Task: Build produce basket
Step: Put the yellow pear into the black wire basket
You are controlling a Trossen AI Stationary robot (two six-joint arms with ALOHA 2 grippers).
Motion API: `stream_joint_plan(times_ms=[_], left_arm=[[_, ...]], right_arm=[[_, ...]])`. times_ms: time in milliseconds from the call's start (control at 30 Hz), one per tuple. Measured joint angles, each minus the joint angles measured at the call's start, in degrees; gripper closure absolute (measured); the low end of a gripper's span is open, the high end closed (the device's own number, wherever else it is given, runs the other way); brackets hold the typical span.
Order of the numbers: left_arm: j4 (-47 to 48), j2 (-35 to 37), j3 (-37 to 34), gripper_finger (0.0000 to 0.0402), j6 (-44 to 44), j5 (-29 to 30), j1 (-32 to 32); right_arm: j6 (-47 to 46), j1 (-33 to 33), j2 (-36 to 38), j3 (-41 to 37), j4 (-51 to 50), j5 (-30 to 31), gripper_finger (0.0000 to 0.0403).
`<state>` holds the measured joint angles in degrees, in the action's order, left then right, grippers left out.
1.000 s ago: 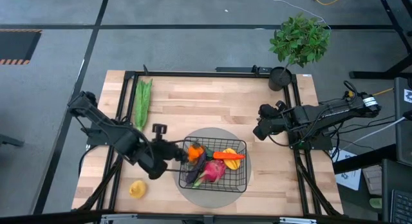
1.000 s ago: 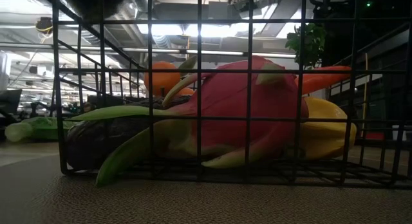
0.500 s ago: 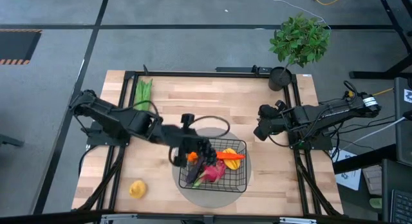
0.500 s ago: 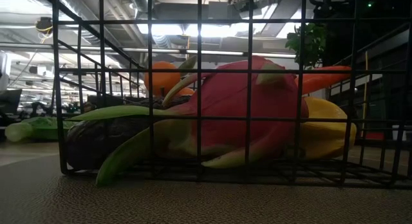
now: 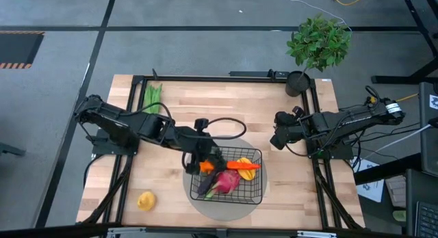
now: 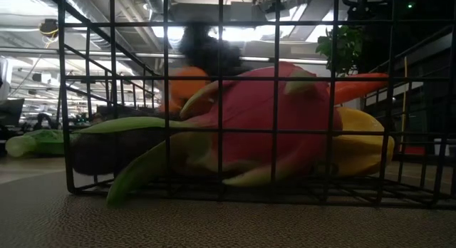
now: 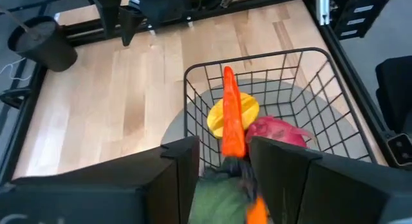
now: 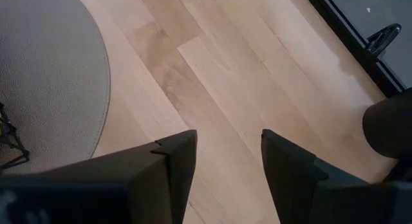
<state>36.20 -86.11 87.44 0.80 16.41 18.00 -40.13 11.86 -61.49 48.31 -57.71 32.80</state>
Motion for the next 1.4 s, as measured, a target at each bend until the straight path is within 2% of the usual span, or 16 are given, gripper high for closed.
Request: stream_joint_plan(times_ms=[333, 467, 567, 733, 833, 967, 1100, 1233, 1333, 1400], left_arm=[[0.5, 0.0, 0.0, 0.0273, 1.3, -1.4, 1.8], [7.2, 0.0, 0.0, 0.0273, 6.8, -1.4, 3.5], [17.8, 0.0, 0.0, 0.0273, 14.1, -1.4, 5.0], [32.4, 0.0, -0.2, 0.0275, 35.7, -2.9, 9.2], [33.0, -0.1, -1.4, 0.0276, 45.5, -6.2, 12.4], [32.8, -0.1, -1.7, 0.0276, 59.8, -10.2, 19.8], [32.7, -0.1, -1.8, 0.0276, 74.7, -10.6, 28.6], [32.8, -0.1, -1.8, 0.0276, 88.1, -6.8, 36.3], [32.8, -0.8, -1.7, 0.0276, 90.2, -2.0, 41.2], [32.8, -2.3, -1.8, 0.0276, 89.9, -1.3, 43.5]], right_arm=[[0.0, 0.0, 0.0, 0.0, 0.0, 0.0, 0.0241], [0.0, 0.0, 0.0, 0.0, 0.0, -0.4, 0.0241], [0.0, 0.0, 0.0, 0.0, 0.0, -1.8, 0.0241], [-0.1, 0.0, 0.0, 0.0, 0.0, -2.9, 0.0241], [-0.8, 0.0, 0.0, 0.0, 0.0, -2.9, 0.0241], [-1.7, 0.0, 0.0, 0.0, 0.0, -3.0, 0.0241], [-1.8, 0.0, 0.0, 0.0, 0.1, -3.0, 0.0241], [-1.8, 0.0, 0.0, 0.0, 0.1, -3.1, 0.0240], [-1.8, 0.0, 0.0, 0.0, 0.1, -3.4, 0.0241], [-1.8, 0.0, 0.0, 0.0, 0.4, -4.4, 0.0241]])
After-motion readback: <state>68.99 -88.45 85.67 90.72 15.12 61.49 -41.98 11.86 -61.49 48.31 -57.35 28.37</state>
